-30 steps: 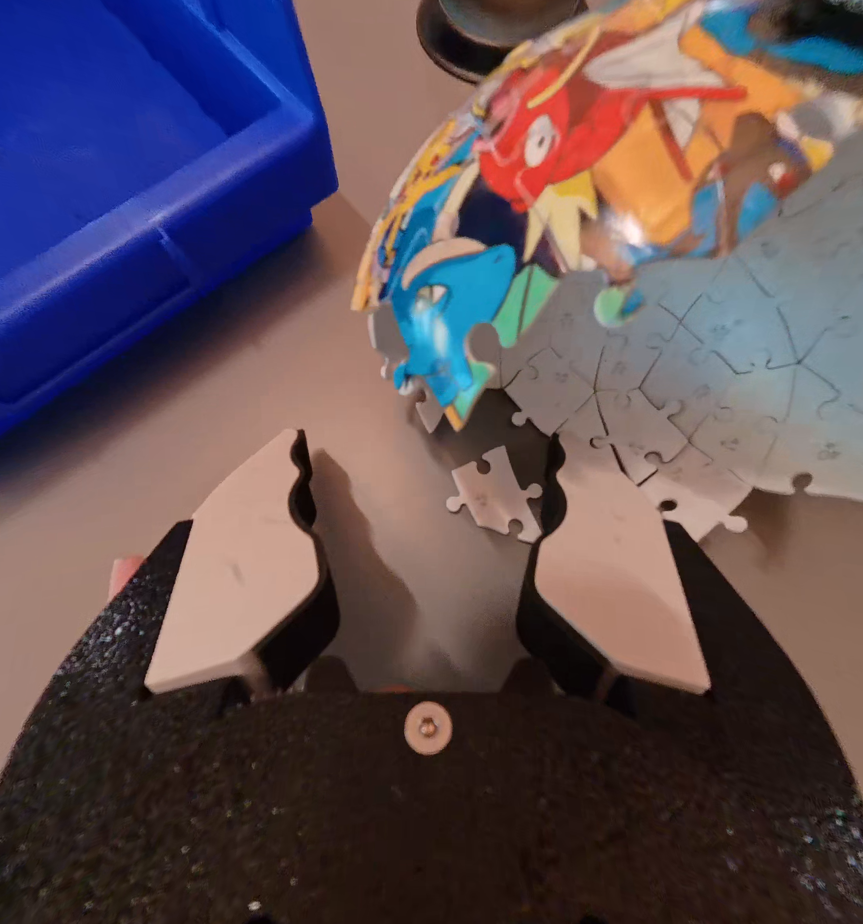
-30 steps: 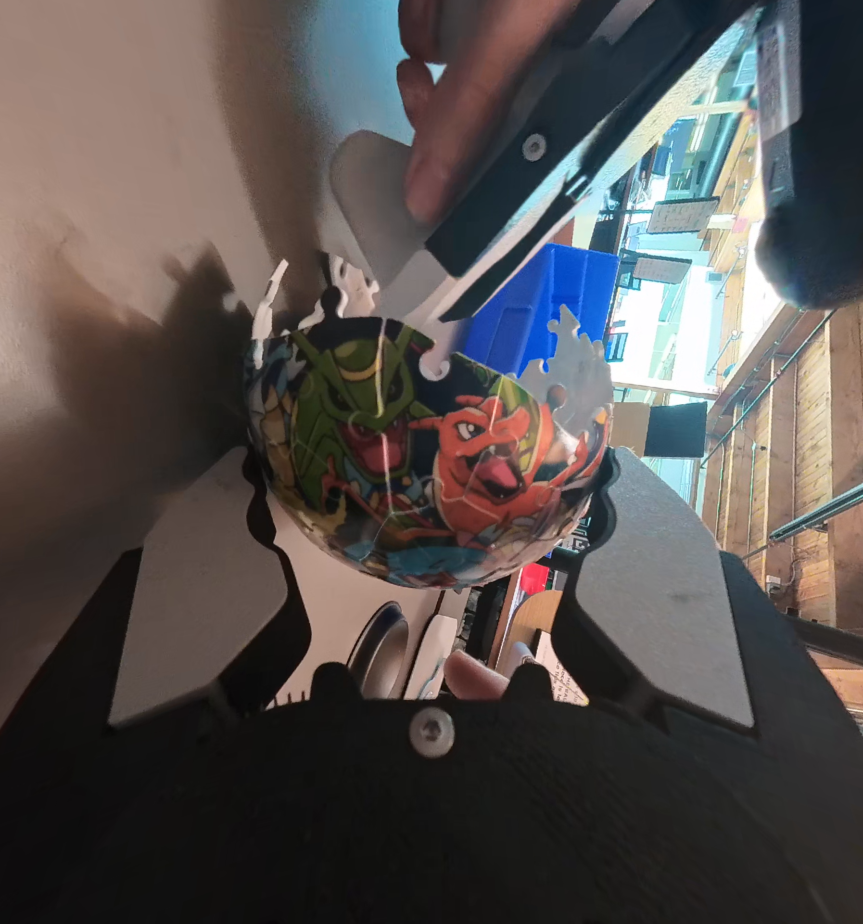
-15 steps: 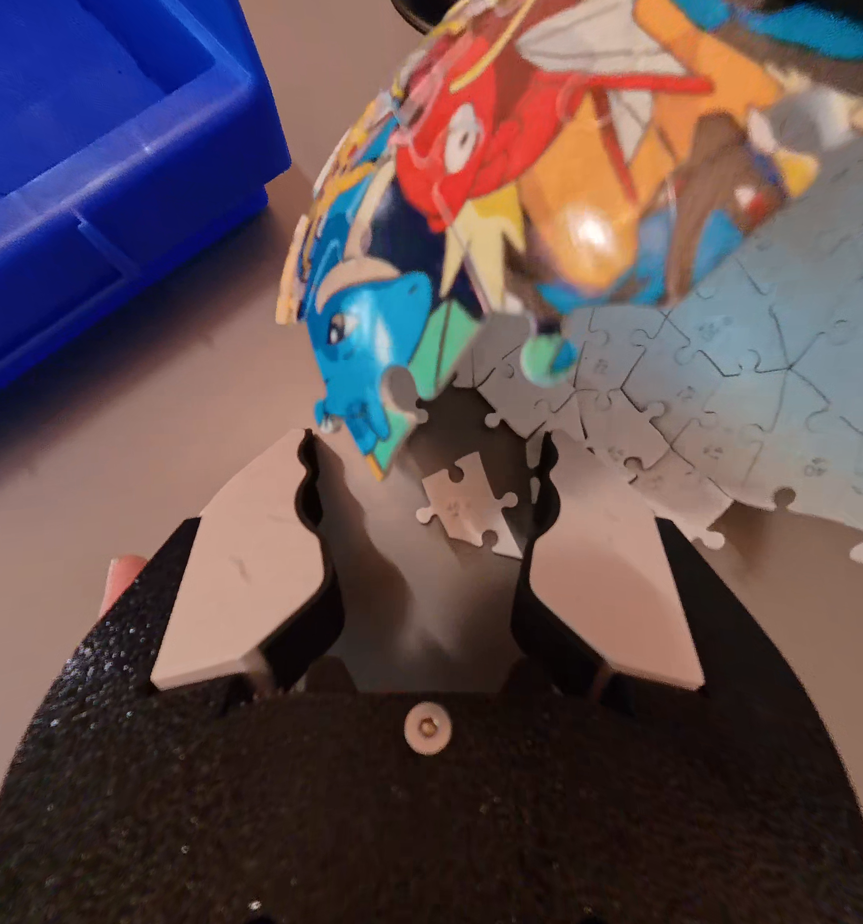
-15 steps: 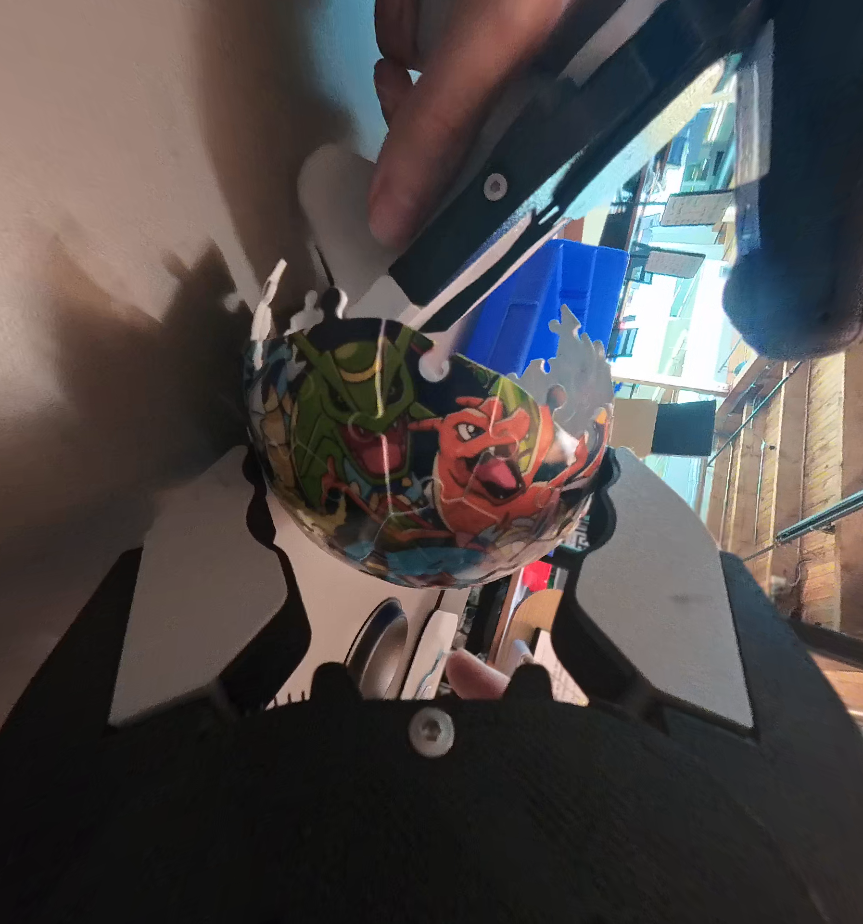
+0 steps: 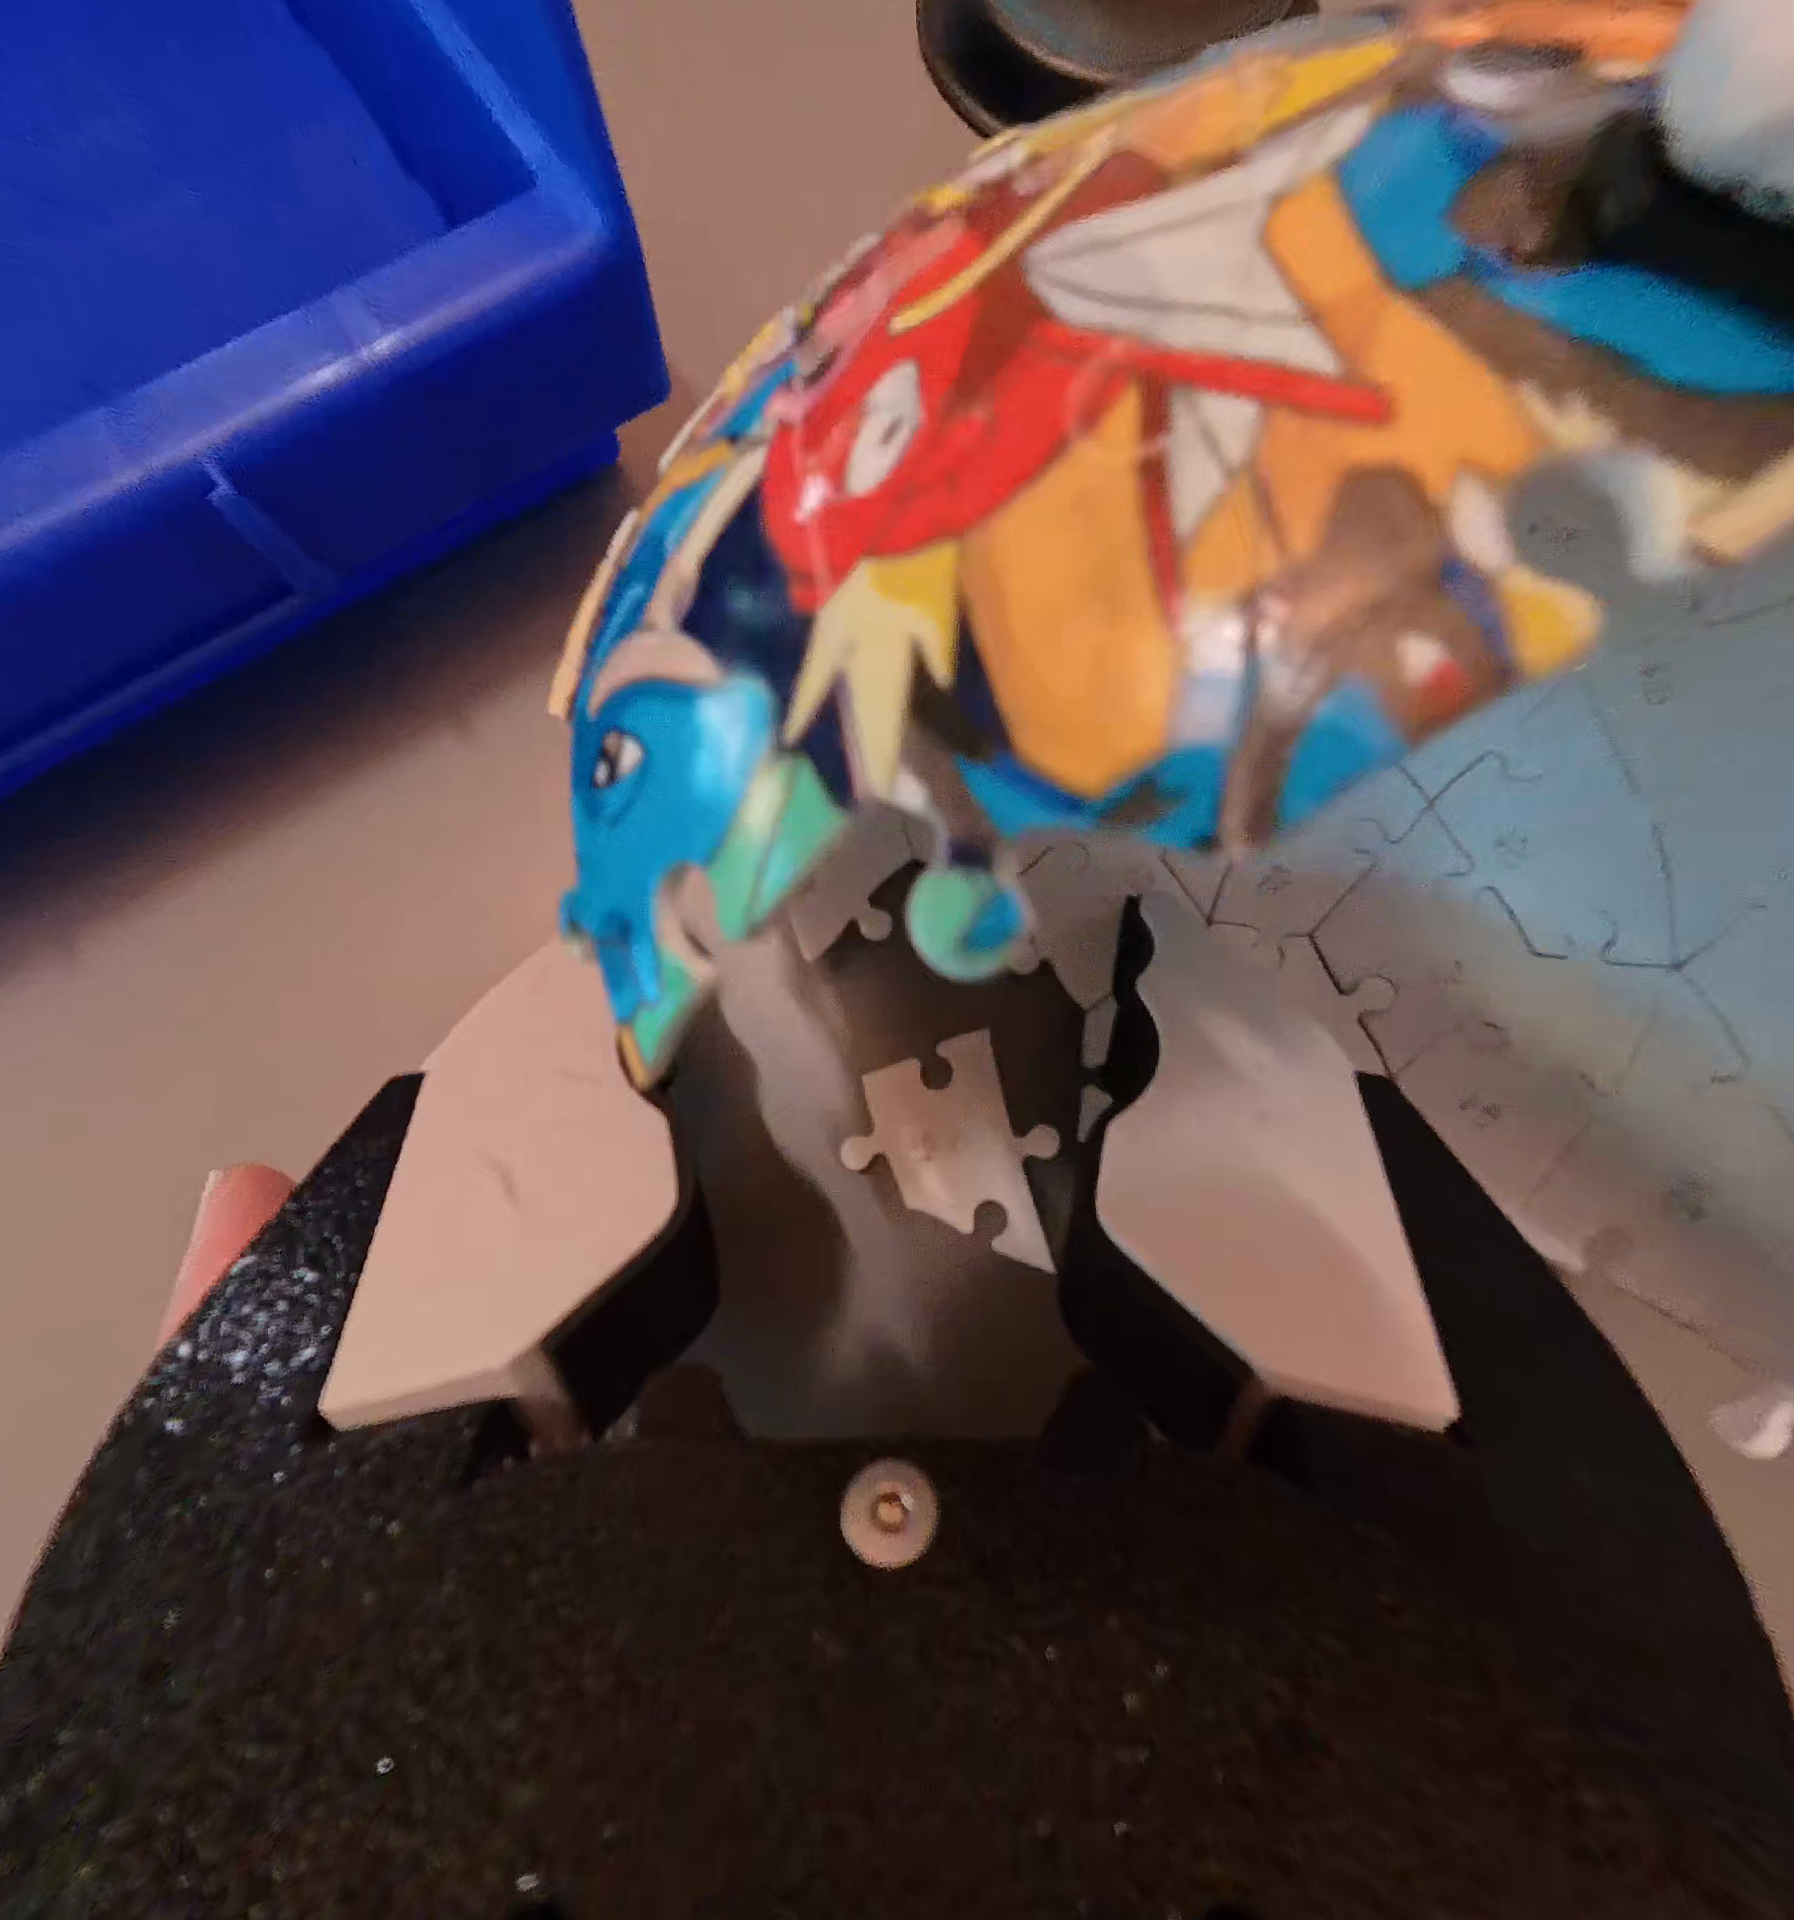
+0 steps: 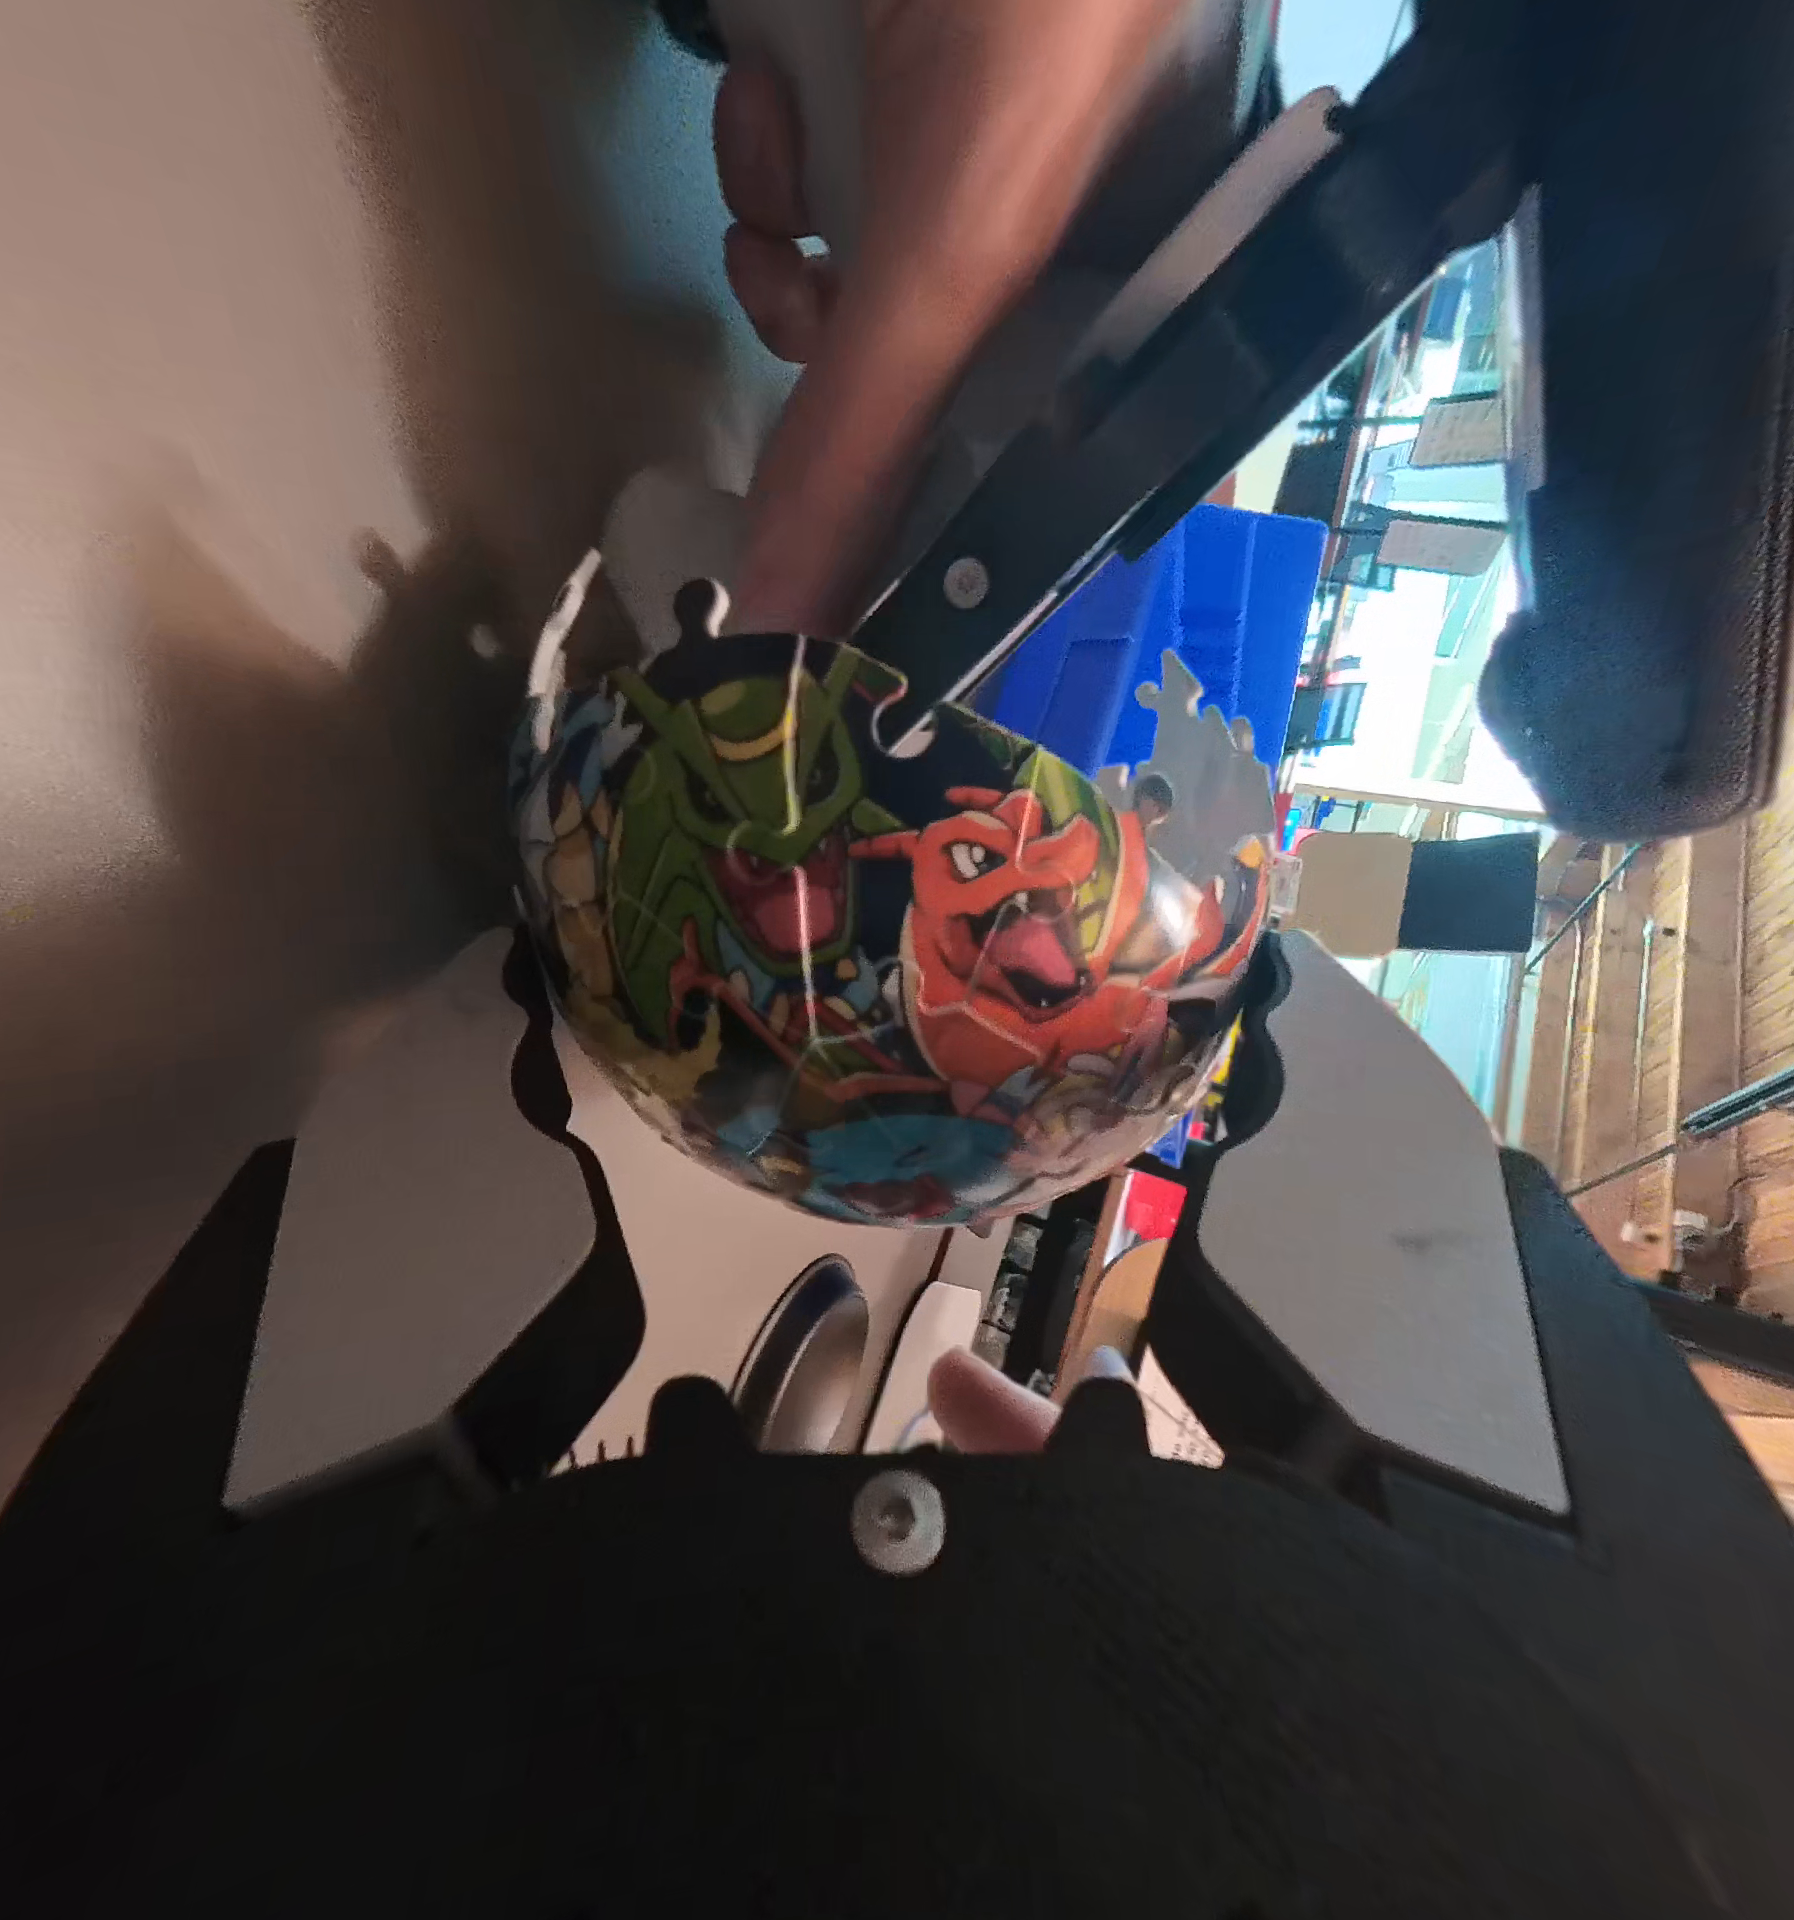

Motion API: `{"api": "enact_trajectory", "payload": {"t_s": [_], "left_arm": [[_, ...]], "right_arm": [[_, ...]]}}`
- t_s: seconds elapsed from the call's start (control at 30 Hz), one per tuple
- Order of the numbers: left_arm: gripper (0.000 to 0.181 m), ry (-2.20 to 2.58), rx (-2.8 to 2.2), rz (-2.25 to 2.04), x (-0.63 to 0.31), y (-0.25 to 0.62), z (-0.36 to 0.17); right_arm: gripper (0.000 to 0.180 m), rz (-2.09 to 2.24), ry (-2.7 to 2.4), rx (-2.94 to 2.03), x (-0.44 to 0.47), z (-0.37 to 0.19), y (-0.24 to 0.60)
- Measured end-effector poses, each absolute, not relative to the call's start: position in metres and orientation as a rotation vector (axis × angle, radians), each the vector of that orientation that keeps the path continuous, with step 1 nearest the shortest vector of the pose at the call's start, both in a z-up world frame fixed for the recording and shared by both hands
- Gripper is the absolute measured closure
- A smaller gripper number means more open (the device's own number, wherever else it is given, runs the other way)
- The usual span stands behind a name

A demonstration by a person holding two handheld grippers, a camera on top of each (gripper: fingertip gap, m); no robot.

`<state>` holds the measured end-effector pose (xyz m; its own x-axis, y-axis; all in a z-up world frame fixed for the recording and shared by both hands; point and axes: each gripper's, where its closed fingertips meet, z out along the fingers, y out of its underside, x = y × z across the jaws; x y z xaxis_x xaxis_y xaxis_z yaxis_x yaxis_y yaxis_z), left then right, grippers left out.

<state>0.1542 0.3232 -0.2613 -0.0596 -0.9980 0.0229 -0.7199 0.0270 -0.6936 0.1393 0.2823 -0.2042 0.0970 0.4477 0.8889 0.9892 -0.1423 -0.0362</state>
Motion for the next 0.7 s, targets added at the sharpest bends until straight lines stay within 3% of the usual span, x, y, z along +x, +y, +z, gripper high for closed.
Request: {"api": "enact_trajectory", "payload": {"t_s": [0.7], "left_arm": [[0.1,1.835,-1.745,-0.771,0.1534,0.3233,-0.2619]], "right_arm": [[0.053,-0.839,-1.358,-1.597,0.1391,-0.2037,0.2867]]}}
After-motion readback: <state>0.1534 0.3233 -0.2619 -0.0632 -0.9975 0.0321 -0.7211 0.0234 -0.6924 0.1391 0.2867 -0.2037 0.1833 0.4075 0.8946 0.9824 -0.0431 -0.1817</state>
